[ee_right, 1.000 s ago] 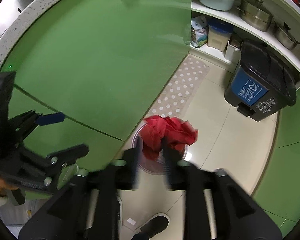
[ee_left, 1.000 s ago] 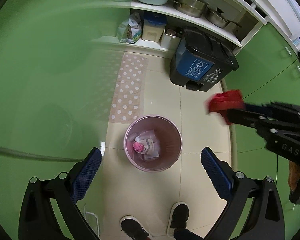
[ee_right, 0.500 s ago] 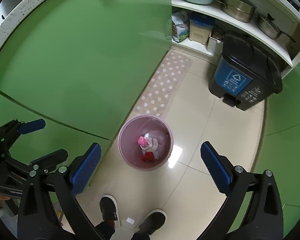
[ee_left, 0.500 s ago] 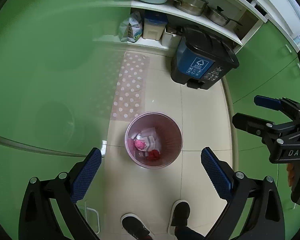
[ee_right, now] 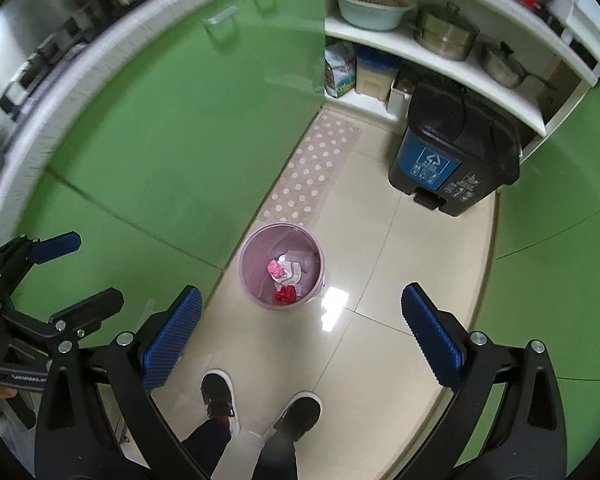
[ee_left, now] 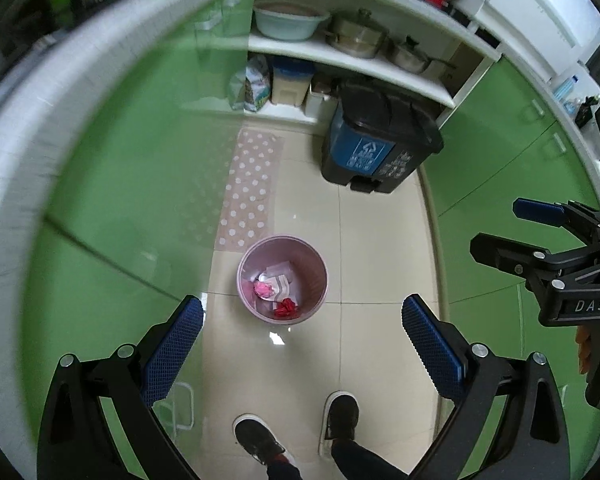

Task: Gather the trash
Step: 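Move both open tools back over the counter mat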

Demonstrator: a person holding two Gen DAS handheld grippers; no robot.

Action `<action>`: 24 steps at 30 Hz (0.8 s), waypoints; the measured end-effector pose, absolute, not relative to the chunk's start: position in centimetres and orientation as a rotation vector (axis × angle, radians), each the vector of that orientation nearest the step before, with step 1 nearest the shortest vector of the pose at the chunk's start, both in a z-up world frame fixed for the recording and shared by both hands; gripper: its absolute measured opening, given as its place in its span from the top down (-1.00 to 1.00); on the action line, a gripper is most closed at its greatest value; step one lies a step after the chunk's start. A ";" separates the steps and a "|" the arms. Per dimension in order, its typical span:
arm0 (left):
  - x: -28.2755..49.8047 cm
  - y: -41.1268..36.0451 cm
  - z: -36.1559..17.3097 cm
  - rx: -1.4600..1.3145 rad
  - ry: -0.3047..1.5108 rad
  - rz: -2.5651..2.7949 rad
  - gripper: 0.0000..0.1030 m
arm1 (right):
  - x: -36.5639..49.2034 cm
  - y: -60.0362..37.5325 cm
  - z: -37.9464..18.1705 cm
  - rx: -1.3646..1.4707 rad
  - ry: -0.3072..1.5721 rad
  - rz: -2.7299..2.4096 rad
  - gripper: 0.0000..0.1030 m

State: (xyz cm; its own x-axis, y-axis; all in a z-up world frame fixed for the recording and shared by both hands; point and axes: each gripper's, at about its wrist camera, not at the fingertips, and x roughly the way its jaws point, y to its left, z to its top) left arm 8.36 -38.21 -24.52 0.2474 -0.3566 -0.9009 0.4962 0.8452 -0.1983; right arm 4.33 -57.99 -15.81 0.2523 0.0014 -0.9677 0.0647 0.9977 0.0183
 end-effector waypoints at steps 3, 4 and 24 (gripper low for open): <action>6.8 -36.2 -19.5 0.114 1.151 -0.548 -0.86 | 3.2 -56.8 -11.1 0.045 1.290 -0.015 -0.91; 6.5 -35.7 -18.3 0.108 1.140 -0.535 -0.86 | 2.9 -56.3 -9.7 0.037 1.279 -0.001 -0.91; -0.2 -10.0 -4.4 -0.083 0.987 -0.032 -0.86 | 4.2 -33.0 4.7 -0.156 1.089 0.532 -0.94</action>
State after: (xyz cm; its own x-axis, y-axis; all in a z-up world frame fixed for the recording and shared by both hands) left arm -0.20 -9.97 -4.41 0.5513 -0.0648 -0.8318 -0.0106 0.9964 -0.0847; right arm 4.16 -32.96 4.70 0.3525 0.3345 -0.8740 -0.4845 0.8643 0.1353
